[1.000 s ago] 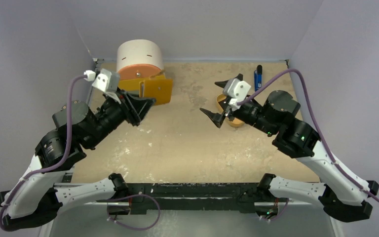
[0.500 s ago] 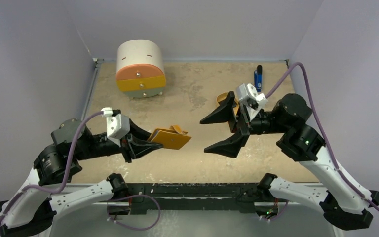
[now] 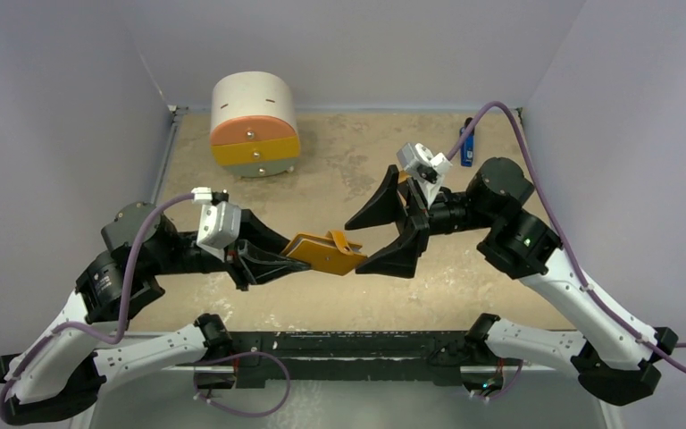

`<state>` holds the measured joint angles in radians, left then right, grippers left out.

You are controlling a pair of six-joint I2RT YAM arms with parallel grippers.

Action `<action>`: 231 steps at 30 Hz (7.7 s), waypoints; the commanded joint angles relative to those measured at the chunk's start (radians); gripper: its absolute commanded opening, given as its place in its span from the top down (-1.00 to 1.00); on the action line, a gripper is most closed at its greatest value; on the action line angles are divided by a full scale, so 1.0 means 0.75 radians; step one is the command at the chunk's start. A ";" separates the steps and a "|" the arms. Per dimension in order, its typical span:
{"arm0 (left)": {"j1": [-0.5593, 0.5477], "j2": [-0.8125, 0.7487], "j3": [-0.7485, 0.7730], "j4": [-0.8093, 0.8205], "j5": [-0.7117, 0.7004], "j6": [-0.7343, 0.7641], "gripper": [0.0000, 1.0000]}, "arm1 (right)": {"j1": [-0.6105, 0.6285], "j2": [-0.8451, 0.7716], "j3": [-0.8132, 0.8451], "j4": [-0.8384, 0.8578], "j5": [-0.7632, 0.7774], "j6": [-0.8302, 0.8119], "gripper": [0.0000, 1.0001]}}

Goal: Put the credit cards into the card holder
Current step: Close the card holder.

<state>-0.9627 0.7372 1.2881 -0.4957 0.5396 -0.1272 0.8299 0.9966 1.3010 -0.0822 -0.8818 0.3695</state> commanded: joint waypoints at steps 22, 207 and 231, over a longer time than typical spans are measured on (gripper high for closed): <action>-0.001 0.030 0.019 0.206 -0.009 -0.044 1.00 | 0.070 0.076 0.076 0.125 -0.029 0.084 -0.13; -0.001 -0.086 -0.547 0.480 -0.971 -1.105 1.00 | 0.107 -0.083 -0.271 -0.034 1.275 0.383 0.60; -0.001 -0.097 -0.578 0.499 -0.950 -1.118 1.00 | 0.106 -0.065 -0.266 0.002 1.221 0.407 0.59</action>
<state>-0.9634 0.6819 0.8520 -0.2016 -0.1856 -0.9516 0.9096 0.9474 1.0637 -0.1207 0.0559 0.6731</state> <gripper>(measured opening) 0.156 0.178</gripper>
